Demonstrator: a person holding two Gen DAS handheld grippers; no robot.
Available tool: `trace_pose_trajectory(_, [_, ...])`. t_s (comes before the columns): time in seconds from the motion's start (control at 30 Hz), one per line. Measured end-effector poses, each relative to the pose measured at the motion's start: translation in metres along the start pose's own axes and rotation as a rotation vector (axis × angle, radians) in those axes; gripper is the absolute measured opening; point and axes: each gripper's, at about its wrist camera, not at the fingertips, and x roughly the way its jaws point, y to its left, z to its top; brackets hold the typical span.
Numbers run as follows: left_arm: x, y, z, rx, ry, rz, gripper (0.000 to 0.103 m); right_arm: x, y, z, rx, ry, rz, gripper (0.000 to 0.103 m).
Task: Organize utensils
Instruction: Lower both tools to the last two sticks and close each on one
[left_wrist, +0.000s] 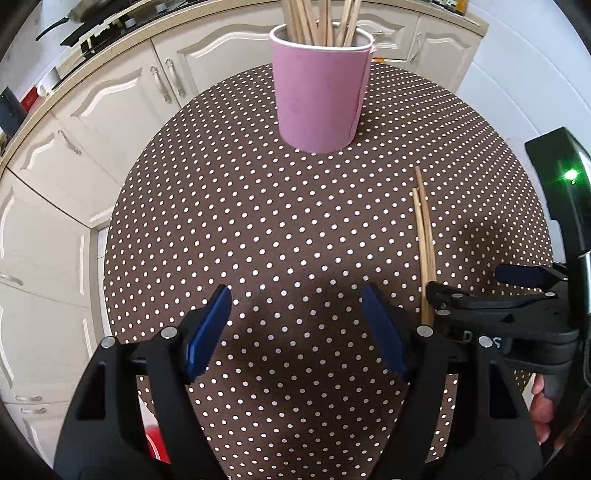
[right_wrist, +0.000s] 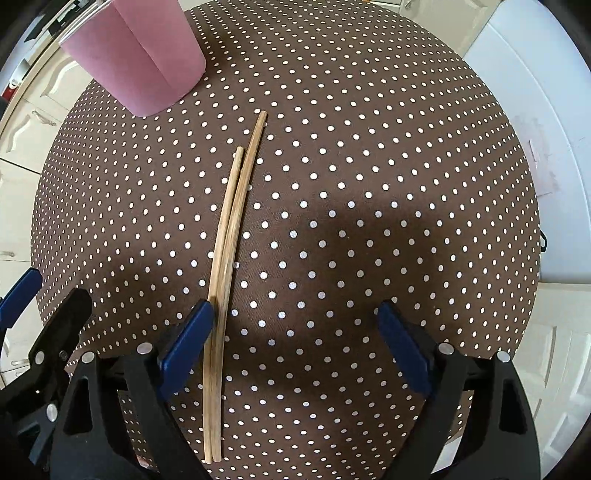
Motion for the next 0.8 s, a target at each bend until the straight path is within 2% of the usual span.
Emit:
trace_pose_trajectory(0.2, [0.003,-0.001,0.002,0.001,0.009,-0.001,0.073,-0.001,-0.017,-0.001,-0.007,0.010,0.016,0.079])
trace_pose_trajectory(0.33, [0.005,-0.001,0.001,-0.005,0.019,0.001,0.073,-0.001,-0.010,-0.010,-0.069,0.013,-0.052,0.076])
trace_pose_trajectory(0.47, [0.005,-0.002,-0.001,-0.012,0.022,0.002,0.073,-0.002,-0.014,-0.012,-0.051,0.002,-0.035,0.075])
trace_pose_trajectory(0.53, [0.005,-0.003,-0.002,-0.012,0.025,0.004,0.073,-0.008,-0.017,-0.015,-0.072,-0.045,-0.027,0.062])
trace_pose_trajectory(0.6, [0.006,-0.004,-0.002,-0.011,0.028,0.005,0.073,-0.014,-0.026,-0.016,-0.063,-0.090,0.021,0.021])
trace_pose_trajectory(0.7, [0.007,-0.009,-0.003,-0.010,0.035,0.001,0.073,-0.013,-0.048,-0.017,0.004,-0.103,0.110,0.005])
trace_pose_trajectory(0.8, [0.009,-0.014,-0.002,-0.007,0.037,-0.008,0.073,-0.012,-0.066,-0.021,0.047,-0.111,0.201,0.005])
